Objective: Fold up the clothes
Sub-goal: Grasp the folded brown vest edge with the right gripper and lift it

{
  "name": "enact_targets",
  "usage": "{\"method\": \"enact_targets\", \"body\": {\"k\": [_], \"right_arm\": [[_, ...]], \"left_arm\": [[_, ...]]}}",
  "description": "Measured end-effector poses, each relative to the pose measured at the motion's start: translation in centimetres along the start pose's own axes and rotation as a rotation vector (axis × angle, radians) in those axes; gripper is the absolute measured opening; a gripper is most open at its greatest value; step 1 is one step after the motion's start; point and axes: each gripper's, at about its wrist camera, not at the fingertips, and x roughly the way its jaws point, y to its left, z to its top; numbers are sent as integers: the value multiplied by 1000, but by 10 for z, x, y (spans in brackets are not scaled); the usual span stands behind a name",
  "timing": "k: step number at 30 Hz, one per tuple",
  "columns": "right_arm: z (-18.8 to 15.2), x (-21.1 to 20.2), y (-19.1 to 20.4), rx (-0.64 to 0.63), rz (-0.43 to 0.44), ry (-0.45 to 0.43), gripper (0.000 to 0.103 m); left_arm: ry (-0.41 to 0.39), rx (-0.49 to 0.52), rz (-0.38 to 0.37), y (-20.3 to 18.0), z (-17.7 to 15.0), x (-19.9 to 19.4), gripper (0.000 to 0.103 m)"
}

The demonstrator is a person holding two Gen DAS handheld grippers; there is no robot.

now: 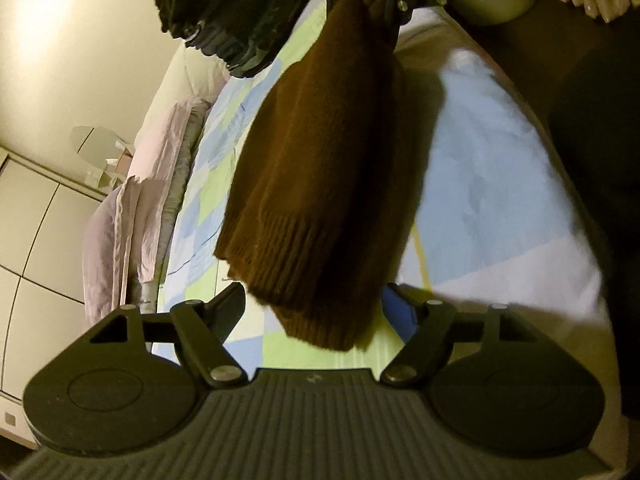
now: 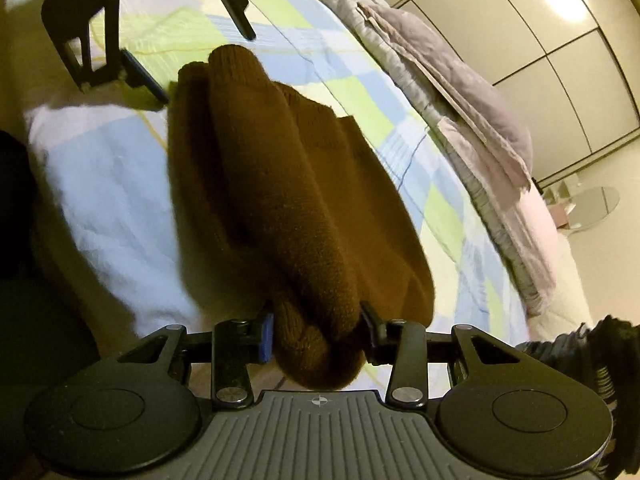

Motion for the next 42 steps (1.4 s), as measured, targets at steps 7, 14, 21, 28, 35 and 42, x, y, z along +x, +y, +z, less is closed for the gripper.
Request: {"method": "enact_targets", "body": {"k": [7,14,21,28,35,42], "right_arm": [[-2,0,16,-19,-21,-6,50],[2,8,34,-91,-46,-20,53],[0,16,23,-113,-59,-53,42],[1,11,4,-54,-36,-52,42],[-6,-4,39,-128,-79,-97,82],[-9,26,43,-184,-96,-39,42]], "left_arm": [[24,12,-18,1,6,16,49],[16,-6,-15,-1,4,11,47],[-1,74,26,-12,5,6,59],[23,154,42,-12,12,24,46],[44,141,13,-11,14,29,28],[59,93,7,1,16,20,21]]}}
